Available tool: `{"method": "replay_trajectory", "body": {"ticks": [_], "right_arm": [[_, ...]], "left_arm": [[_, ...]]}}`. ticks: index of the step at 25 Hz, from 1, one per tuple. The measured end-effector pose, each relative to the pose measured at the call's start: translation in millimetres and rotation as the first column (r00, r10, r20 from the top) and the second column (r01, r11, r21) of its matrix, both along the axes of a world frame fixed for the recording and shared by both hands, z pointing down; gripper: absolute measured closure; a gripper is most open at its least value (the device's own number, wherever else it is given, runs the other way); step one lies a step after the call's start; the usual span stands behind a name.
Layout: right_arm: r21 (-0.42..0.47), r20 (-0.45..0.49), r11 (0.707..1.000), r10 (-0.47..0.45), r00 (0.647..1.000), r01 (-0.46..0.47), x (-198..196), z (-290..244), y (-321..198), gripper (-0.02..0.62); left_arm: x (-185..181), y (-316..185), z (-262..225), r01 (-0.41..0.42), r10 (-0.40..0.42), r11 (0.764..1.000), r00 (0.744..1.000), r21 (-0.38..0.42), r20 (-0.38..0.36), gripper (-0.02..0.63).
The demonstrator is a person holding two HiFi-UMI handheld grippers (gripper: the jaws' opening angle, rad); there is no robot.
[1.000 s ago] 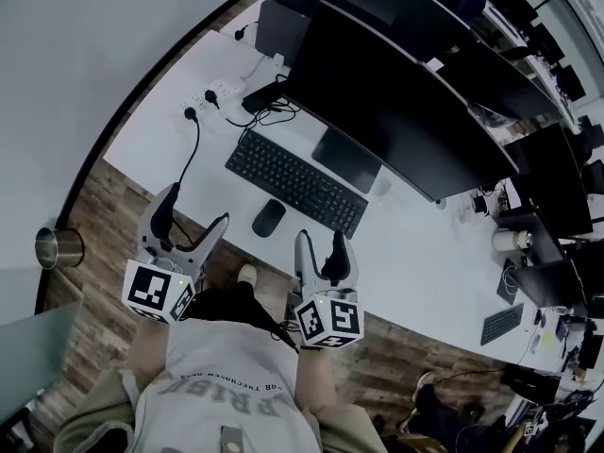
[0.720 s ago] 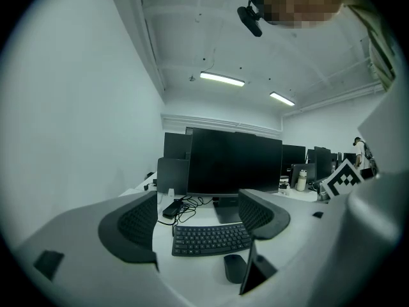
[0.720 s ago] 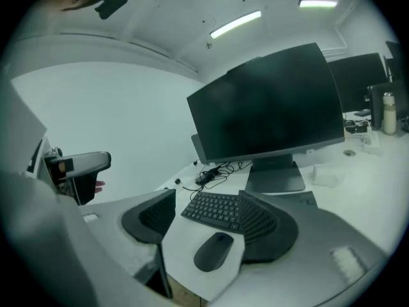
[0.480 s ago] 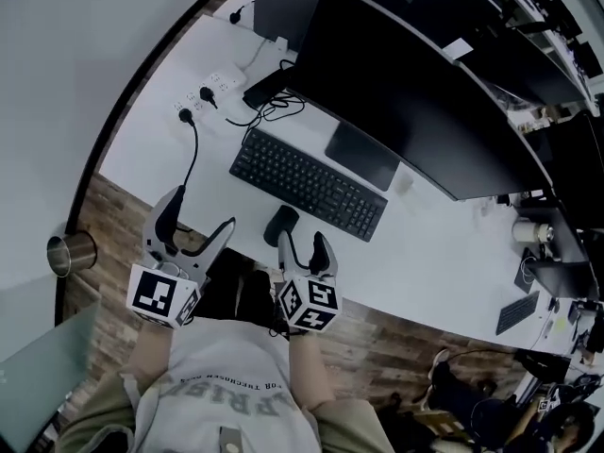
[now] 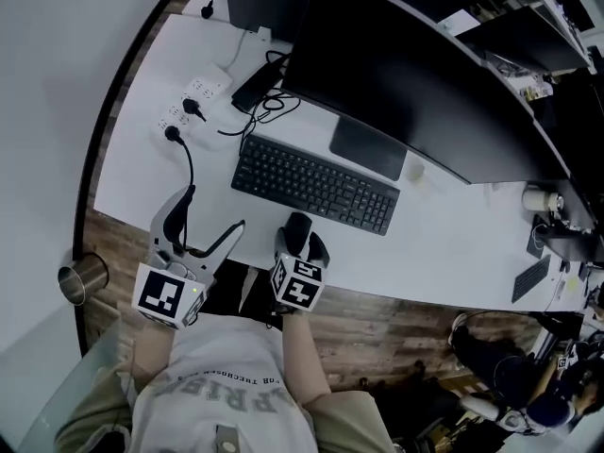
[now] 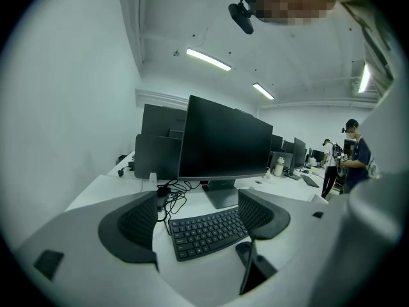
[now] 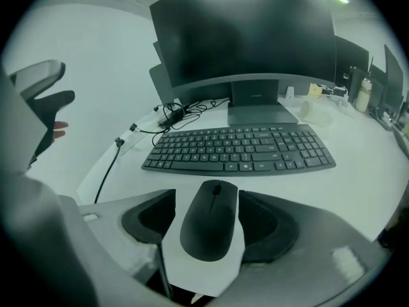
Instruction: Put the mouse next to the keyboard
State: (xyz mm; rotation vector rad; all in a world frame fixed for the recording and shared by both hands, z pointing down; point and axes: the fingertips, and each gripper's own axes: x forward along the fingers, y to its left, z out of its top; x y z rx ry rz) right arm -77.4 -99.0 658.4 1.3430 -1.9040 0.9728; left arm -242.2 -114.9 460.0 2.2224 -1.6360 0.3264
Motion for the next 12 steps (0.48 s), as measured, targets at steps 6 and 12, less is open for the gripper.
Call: {"method": "replay_trajectory", "body": {"ticks": [6, 12], "right_arm": [[-0.095, -0.146, 0.995, 0.003, 0.989, -0.017, -0.5, 29.0, 1.7, 0.298], [-0.117, -0.180, 0.990, 0.051, 0.982, -0.073, 1.4, 34.0, 0.8, 0.299]], "left_arm": [[-13.4, -17.9, 6.3, -0.050, 0.050, 0.999, 0.999, -0.012, -0.011, 0.227], [-18.2, -28.9, 9.1, -0.081, 0.081, 0.997, 0.997, -0.018, -0.021, 0.227]]}}
